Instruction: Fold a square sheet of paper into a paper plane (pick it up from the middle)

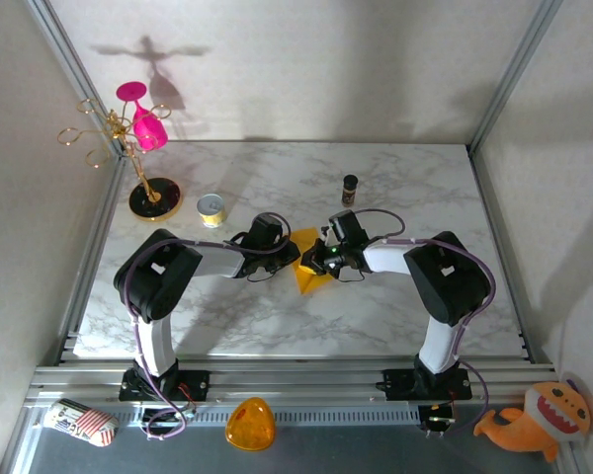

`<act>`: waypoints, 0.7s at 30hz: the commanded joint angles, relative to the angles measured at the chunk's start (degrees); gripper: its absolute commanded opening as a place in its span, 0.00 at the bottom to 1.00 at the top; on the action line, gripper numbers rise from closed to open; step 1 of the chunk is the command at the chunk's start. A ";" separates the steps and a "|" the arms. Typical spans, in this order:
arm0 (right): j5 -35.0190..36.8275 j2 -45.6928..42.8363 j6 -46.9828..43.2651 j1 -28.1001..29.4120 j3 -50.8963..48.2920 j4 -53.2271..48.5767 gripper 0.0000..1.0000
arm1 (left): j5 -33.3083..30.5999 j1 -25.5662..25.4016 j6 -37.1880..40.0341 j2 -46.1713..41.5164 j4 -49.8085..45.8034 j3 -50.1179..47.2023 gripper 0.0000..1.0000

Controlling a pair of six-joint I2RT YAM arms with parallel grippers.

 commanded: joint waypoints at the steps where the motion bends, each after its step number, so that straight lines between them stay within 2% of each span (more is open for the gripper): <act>1: 0.83 1.24 -0.16 0.54 1.35 -0.79 0.01 | -0.71 0.42 1.29 1.75 -2.47 0.53 0.14; 21: 2.10 2.30 -0.47 0.80 1.18 -2.17 0.01 | -0.47 0.43 0.82 1.55 -1.80 0.00 0.14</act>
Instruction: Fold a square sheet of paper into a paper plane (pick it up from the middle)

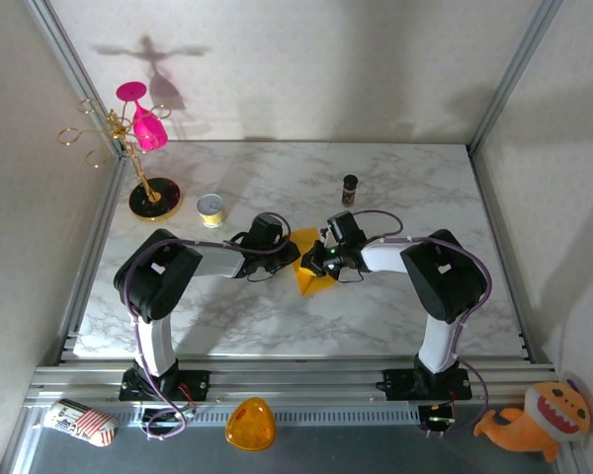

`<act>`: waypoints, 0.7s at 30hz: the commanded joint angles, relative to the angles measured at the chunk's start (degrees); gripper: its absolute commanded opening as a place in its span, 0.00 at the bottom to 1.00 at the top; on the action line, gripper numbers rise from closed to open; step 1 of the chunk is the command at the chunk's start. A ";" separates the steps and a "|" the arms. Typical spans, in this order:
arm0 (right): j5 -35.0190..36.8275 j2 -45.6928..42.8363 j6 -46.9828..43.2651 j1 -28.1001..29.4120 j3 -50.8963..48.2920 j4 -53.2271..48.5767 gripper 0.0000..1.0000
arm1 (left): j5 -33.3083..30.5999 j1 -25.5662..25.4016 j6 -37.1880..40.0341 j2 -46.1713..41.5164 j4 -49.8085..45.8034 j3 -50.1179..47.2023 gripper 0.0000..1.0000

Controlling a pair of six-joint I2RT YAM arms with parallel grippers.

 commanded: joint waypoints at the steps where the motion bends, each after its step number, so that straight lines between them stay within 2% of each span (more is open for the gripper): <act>1: 1.26 1.00 -0.20 0.56 0.66 -1.06 0.01 | -0.47 0.43 0.83 1.58 -1.82 0.00 0.14; 21: 1.45 1.74 -0.13 0.58 0.13 -1.14 0.01 | -0.38 0.47 0.60 1.47 -1.63 -0.35 0.14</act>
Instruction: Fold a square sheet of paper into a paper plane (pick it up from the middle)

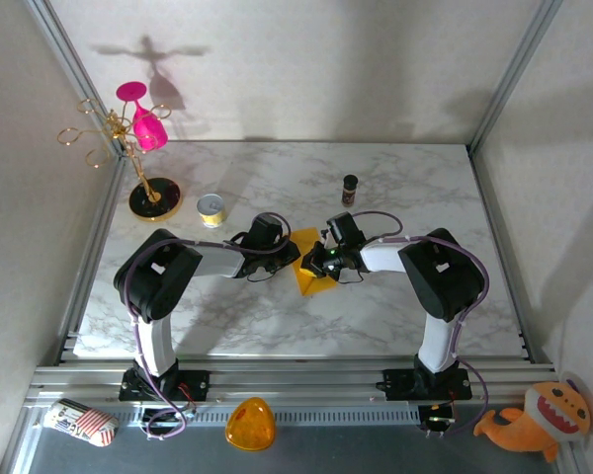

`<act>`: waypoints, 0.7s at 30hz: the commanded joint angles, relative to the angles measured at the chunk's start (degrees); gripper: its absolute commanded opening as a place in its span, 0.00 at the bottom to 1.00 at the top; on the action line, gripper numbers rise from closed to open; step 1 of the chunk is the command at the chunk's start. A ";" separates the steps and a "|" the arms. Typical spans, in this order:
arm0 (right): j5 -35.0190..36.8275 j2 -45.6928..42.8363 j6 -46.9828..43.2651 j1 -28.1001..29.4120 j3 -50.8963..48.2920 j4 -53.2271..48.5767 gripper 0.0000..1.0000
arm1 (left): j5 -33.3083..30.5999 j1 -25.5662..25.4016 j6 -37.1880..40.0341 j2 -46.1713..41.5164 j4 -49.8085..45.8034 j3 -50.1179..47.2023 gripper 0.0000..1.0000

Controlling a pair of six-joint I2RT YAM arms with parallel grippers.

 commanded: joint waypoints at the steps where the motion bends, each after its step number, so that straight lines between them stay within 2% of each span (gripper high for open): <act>1: 0.77 0.93 -0.14 0.52 0.08 -1.14 0.01 | -0.40 0.47 0.63 1.40 -1.56 -0.35 0.14; 21: 0.31 1.89 -0.14 0.62 -0.31 -1.15 0.03 | -0.55 0.46 0.54 0.77 -1.91 0.27 0.14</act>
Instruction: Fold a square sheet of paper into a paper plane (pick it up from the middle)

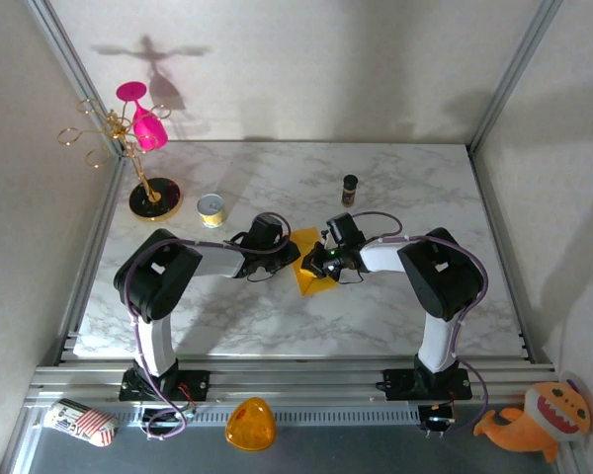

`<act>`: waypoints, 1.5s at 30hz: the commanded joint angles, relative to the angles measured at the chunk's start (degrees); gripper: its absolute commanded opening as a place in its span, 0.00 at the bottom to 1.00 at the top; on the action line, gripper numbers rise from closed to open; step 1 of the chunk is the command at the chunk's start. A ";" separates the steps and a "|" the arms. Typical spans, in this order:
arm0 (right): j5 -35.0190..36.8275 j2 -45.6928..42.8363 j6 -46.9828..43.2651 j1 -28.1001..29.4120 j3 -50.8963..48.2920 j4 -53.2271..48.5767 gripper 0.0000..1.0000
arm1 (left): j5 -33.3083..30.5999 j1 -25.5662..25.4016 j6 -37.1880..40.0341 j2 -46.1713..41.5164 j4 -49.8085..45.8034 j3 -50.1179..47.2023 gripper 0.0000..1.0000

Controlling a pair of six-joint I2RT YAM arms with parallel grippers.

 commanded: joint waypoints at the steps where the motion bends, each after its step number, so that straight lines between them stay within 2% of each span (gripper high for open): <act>1: 0.01 1.64 -0.14 0.61 -0.27 -0.91 0.03 | -0.54 0.47 0.55 0.78 -1.89 0.27 0.14; 13: -0.25 2.37 -0.58 0.61 -0.05 -2.03 0.08 | -1.15 0.88 -0.33 -1.01 -2.28 0.53 0.15; 21: -0.06 2.47 -0.84 0.61 0.35 -2.91 0.24 | -2.93 4.38 -1.55 -7.45 -2.98 -0.58 0.24; 30: 0.70 1.98 -1.19 0.61 0.57 -3.62 0.37 | -3.02 5.40 -1.11 -12.06 -3.84 -2.87 0.26; 34: 0.96 2.18 -1.19 0.62 0.48 -3.98 0.33 | -2.11 4.19 -0.93 -12.15 -3.79 -3.08 0.25; 45: 1.91 2.68 -1.43 0.52 0.12 -6.41 0.06 | -0.23 -0.86 -2.27 -9.12 -4.08 -2.72 0.13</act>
